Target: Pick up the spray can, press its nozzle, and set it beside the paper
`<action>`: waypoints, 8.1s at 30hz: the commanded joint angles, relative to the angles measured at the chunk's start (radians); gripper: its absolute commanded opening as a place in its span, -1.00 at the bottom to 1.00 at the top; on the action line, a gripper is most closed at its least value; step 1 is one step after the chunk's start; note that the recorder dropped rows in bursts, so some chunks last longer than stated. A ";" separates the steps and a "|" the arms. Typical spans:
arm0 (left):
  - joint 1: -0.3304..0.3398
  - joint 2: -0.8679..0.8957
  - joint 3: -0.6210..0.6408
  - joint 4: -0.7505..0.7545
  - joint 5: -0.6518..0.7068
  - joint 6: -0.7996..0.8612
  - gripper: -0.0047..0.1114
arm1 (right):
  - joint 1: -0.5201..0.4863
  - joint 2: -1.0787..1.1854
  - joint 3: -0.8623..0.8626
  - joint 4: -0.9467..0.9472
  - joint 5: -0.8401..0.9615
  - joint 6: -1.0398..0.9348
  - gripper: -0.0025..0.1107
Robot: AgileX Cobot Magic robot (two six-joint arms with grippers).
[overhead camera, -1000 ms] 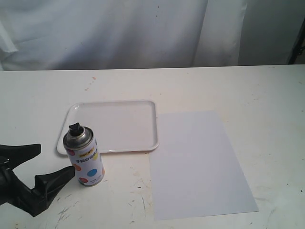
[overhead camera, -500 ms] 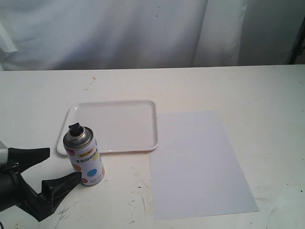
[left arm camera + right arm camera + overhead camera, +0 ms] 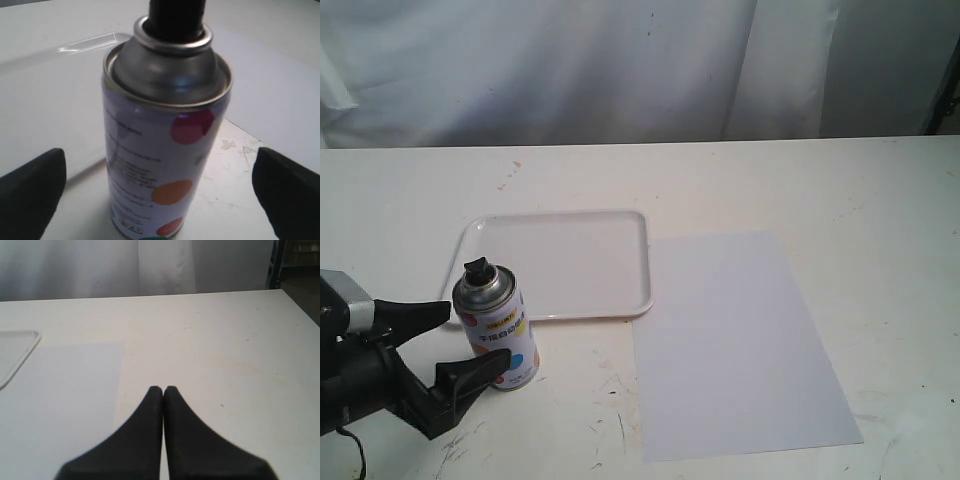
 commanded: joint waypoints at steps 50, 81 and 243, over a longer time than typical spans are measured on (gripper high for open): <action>-0.012 0.267 -0.246 0.152 -0.132 -0.038 0.70 | -0.008 -0.005 0.004 0.002 -0.002 -0.002 -0.96; -0.057 0.267 -0.316 0.124 -0.111 -0.068 0.70 | -0.008 -0.005 0.004 0.002 -0.002 -0.002 -0.96; -0.882 0.258 -1.105 0.181 1.677 -0.115 -0.92 | -0.008 1.558 -1.026 0.821 0.384 -0.451 -0.96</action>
